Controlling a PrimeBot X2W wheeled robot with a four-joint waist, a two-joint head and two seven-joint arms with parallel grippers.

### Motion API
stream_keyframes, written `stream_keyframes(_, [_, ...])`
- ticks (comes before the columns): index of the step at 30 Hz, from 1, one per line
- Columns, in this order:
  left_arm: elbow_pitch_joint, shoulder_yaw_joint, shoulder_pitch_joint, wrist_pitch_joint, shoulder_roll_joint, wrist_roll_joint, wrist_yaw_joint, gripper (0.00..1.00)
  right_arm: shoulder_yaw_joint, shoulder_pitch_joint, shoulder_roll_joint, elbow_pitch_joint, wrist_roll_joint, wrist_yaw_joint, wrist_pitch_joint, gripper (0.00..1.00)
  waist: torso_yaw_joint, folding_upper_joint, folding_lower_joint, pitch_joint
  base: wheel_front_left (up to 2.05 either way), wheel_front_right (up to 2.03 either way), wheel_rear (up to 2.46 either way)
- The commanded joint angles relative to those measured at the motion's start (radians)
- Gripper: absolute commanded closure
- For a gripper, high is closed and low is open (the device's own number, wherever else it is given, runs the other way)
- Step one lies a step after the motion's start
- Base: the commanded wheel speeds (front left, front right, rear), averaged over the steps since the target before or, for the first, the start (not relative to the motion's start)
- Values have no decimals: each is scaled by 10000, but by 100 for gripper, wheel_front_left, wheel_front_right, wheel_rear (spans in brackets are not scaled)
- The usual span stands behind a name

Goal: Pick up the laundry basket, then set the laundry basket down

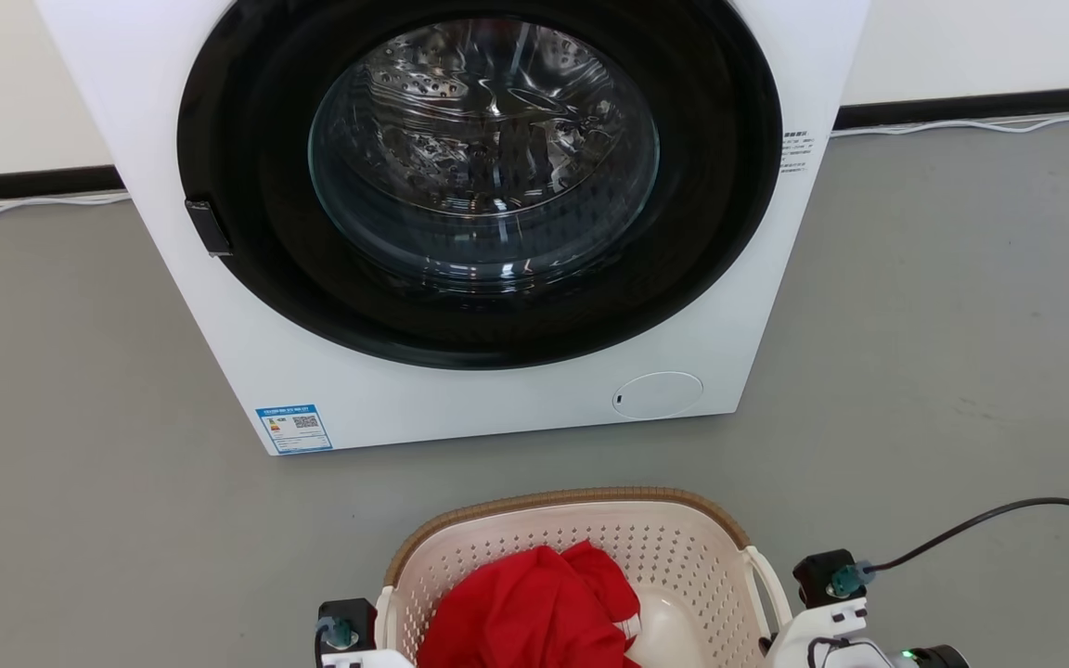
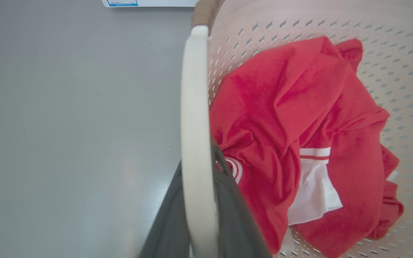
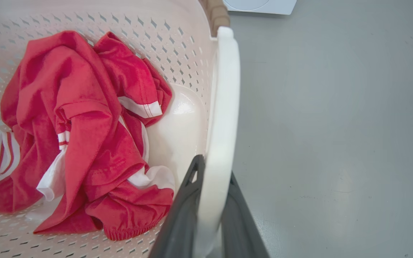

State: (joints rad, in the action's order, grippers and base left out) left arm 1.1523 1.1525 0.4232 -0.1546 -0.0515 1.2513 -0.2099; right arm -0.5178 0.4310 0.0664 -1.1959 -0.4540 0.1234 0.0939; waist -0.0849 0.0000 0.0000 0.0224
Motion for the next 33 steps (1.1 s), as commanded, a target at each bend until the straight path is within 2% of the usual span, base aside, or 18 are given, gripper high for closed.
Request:
stream_keyframes(1, [-102,-92,634,-257,13,41,53,100,-249,168,-162,288,8,73,-7,100,-3,0,0,-2,0,0,0])
stream_keyframes(21, [-78,322,770,-358,13,375,25,100,-330,136,-162,381,-72,73,-33,100,28,0,0,99,0,0,0])
stream_keyframes(33, [-150,422,1613,-619,13,444,-17,100,-72,729,-162,365,80,73,-503,100,202,0,0,1166,0,0,0])
